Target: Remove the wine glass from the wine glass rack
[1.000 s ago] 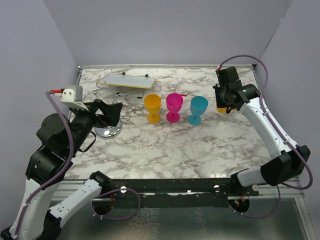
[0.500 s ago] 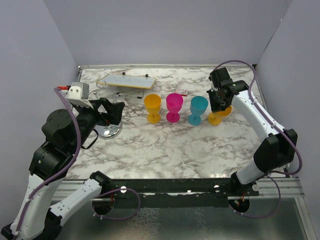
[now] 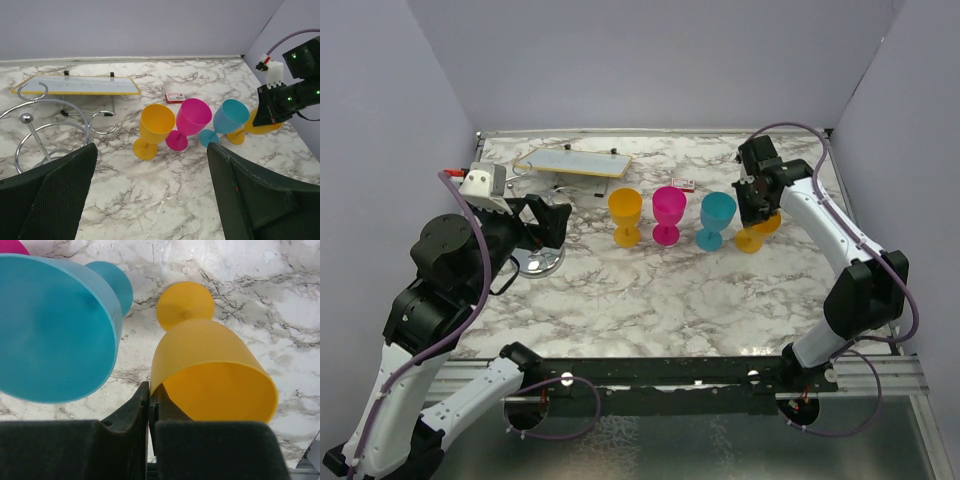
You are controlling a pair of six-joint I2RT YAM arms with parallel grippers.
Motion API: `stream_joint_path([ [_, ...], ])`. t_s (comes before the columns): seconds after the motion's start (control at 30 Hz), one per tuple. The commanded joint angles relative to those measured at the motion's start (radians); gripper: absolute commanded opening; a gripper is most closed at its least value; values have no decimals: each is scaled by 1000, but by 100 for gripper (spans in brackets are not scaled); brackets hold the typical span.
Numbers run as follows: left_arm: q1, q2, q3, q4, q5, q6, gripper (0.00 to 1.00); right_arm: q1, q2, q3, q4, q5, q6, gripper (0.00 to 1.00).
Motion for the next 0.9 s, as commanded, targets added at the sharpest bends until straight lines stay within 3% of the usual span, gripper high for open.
stream_joint_path([
  [0.0, 4, 3, -8, 31, 7, 25, 93, -8, 32, 41, -9, -32, -3, 1],
  [0.17, 4, 4, -13, 32, 6, 21, 93, -8, 52, 52, -9, -40, -4, 4],
  [0.47, 5, 9, -13, 35, 6, 21, 93, -10, 46, 71, -12, -51, -10, 26],
  [0.87, 4, 27, -6, 41, 21, 6, 93, -11, -16, 91, -12, -14, -11, 42],
])
